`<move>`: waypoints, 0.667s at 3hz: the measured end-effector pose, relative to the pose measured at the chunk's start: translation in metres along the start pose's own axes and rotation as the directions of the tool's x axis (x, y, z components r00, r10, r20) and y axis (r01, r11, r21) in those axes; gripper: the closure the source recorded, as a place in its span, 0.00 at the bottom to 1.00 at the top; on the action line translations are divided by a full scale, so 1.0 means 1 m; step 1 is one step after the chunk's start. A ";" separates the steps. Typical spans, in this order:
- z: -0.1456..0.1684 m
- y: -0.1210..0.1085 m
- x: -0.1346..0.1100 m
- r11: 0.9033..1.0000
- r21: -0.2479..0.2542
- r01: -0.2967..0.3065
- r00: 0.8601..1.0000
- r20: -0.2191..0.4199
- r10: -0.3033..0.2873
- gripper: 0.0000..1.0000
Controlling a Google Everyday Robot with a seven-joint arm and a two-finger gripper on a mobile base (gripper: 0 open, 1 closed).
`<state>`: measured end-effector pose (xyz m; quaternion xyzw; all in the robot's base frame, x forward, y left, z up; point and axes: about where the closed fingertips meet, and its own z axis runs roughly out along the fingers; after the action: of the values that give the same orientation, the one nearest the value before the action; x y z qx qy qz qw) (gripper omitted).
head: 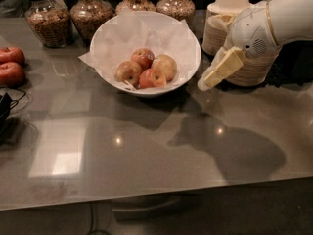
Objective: Pick apple from white bowl
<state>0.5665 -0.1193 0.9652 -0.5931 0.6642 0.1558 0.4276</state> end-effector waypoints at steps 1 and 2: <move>0.007 -0.005 -0.006 1.000 0.002 -0.029 0.996 0.085 0.029 0.07; 0.013 -0.010 -0.009 0.999 0.006 -0.034 0.995 0.096 0.033 0.21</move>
Offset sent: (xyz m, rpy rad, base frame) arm 0.0226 0.0133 0.0029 0.1116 -0.0083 -0.0097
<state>0.5802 -0.1067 0.9676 -0.5721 0.6535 0.1888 0.4583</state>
